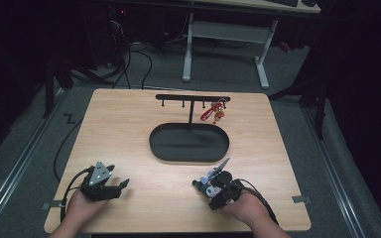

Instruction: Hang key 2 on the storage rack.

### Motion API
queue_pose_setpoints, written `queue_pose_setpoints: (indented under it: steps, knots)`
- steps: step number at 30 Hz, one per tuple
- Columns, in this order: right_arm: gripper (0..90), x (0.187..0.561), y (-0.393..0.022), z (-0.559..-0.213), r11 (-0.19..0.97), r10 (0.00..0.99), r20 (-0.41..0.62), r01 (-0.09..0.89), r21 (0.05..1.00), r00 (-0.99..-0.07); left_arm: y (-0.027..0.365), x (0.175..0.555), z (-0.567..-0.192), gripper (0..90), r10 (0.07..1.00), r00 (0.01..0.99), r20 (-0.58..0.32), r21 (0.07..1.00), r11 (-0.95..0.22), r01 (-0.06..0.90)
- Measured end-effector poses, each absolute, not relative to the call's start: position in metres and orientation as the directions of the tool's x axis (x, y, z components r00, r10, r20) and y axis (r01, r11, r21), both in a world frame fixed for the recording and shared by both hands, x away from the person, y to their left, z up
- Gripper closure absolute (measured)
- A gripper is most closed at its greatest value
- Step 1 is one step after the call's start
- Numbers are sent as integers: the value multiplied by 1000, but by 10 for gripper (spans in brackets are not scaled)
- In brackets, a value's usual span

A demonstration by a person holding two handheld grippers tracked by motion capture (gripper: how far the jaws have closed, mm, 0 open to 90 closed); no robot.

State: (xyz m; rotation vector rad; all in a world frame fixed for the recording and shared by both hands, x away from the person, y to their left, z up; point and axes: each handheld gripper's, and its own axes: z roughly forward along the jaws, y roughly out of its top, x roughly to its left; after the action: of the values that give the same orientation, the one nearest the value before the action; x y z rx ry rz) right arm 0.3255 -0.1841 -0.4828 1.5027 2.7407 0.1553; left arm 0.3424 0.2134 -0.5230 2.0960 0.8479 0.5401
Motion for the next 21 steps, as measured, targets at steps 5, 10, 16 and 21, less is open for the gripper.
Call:
queue_pose_setpoints:
  steps: [5, 10, 16, 21]
  knots:
    - [317, 328, -185, -484, 526, 847, 30, 844, 103, -531, 213, 342, -523, 256, 723, 686, 84, 799, -460, 387]
    - [443, 327, -184, -483, 527, 846, 26, 843, 107, -532, 213, 342, -523, 256, 721, 688, 85, 796, -464, 388]
    - [472, 327, -184, -479, 532, 843, 25, 841, 102, -537, 212, 342, -523, 256, 719, 690, 83, 796, -465, 388]
    - [475, 328, -184, -471, 537, 840, 20, 837, 108, -542, 212, 342, -523, 256, 720, 689, 82, 796, -463, 388]
